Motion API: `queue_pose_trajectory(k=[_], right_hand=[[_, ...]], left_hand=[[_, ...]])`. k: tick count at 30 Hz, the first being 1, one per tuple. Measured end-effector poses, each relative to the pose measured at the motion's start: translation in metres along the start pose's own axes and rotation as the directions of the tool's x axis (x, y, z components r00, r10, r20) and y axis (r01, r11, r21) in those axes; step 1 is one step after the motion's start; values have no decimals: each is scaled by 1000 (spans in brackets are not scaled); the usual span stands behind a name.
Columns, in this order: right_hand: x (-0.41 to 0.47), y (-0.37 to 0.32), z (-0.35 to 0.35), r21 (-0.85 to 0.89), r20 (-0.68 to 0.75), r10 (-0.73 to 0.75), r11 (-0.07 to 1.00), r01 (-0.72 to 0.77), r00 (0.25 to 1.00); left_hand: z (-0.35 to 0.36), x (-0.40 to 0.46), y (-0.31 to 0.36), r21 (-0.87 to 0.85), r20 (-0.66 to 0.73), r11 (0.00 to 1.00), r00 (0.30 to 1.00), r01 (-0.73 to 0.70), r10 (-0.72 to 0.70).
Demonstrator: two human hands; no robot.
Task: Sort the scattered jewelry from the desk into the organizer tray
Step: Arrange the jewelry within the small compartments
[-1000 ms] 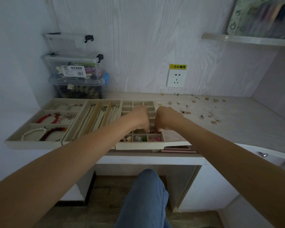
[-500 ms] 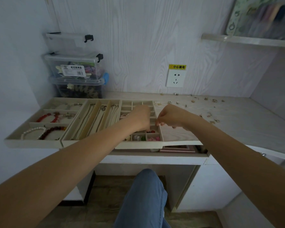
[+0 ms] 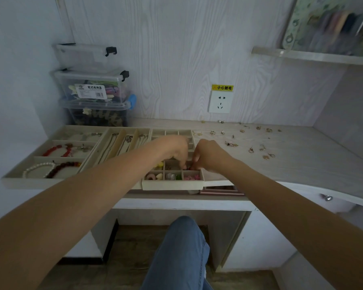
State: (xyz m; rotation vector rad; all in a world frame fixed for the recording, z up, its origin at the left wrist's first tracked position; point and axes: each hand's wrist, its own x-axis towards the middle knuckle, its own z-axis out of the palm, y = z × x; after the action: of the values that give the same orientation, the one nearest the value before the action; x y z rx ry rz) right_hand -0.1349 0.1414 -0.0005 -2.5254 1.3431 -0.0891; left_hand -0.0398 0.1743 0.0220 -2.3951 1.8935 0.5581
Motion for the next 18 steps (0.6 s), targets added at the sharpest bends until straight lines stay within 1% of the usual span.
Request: queue_pose_trajectory(k=[2, 5, 8, 10, 12, 13, 14, 16, 18], right_hand=[[1, -1, 1, -2, -4, 7, 1000, -7, 1000], [3, -2, 3, -12, -23, 19, 1000, -19, 1000], [4, -3, 3, -21, -22, 31, 999, -32, 999], [4, -2, 1, -16, 0, 30, 999, -30, 1000], [1, 1, -4, 17, 48, 45, 999, -46, 998], [-1, 4, -8, 82, 72, 59, 995, -65, 996], [-3, 7, -12, 187, 97, 71, 978, -88, 993], [-12, 13, -21, 412, 116, 79, 903, -121, 990], [-17, 21, -28, 551, 121, 80, 824, -134, 989]], left_hand=[[-2, 0, -1, -29, 55, 999, 998, 23, -22], [-3, 1, -1, -14, 54, 1000, 998, 17, -16], [0, 0, 0, 47, 22, 999, 1000, -15, 14], [2, 0, 1, 77, -24, 996, 999, -45, 47], [5, -2, 1, 57, -81, 996, 994, -72, 77], [6, -4, 1, 32, -107, 996, 991, -80, 83], [8, -5, 1, 3, -125, 996, 988, -87, 87], [10, -5, -1, -45, -147, 994, 984, -104, 97], [11, -6, -4, -58, -134, 992, 985, -113, 104]])
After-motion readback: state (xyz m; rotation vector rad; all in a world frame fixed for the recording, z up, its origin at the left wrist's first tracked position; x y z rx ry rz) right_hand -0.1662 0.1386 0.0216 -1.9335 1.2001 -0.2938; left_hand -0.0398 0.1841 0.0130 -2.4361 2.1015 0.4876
